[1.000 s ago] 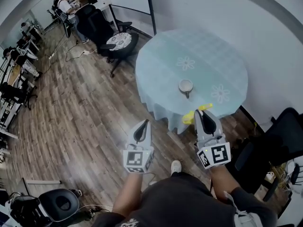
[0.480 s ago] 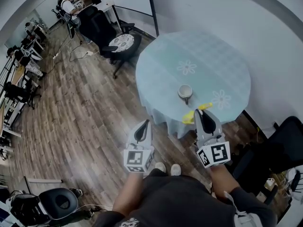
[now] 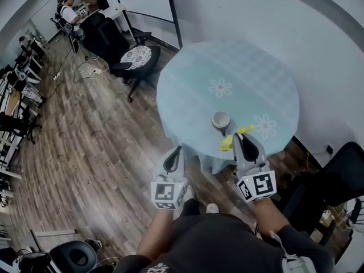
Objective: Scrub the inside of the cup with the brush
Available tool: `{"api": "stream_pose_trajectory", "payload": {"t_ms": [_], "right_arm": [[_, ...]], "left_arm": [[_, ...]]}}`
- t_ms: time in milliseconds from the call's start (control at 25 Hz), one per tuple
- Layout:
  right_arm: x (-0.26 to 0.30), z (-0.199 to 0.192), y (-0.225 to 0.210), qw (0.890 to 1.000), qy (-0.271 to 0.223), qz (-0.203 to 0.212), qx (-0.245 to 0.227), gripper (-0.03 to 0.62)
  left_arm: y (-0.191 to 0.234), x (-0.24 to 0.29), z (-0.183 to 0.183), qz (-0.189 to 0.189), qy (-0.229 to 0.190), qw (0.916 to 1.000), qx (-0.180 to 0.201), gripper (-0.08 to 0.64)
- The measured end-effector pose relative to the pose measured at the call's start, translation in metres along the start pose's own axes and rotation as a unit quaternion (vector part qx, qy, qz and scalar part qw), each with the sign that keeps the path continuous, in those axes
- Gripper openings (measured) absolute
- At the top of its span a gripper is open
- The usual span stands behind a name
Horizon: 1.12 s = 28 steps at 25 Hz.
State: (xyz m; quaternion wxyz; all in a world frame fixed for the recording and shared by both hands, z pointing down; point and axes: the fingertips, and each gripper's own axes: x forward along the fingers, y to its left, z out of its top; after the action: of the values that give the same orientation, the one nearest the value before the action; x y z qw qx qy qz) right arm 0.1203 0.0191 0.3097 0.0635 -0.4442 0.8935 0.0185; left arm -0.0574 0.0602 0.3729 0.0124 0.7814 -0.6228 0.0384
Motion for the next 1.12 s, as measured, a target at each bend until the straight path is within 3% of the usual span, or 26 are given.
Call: {"api": "stream_pose_trajectory", "payload": {"t_ms": [400,800,1120], "right_arm": [[0.079,-0.021,-0.001,0.999,0.021,-0.041,-0.008,0.038],[0.137,-0.037,0.009,0.995,0.035,-0.09,-0.026,0.038],[0.158,-0.036,0.02,0.991,0.028,-0.123,-0.032,0.038]], "left_arm": [[0.075,0.068,0.003,-0.042,-0.002,0.9991,-0.011,-0.002],[0.132,0.115,-0.019,-0.095,0.022,0.995,-0.02,-0.002],[0.147,0.133,-0.019,-0.13,0.015,0.9914,-0.008,-0.002]]}}
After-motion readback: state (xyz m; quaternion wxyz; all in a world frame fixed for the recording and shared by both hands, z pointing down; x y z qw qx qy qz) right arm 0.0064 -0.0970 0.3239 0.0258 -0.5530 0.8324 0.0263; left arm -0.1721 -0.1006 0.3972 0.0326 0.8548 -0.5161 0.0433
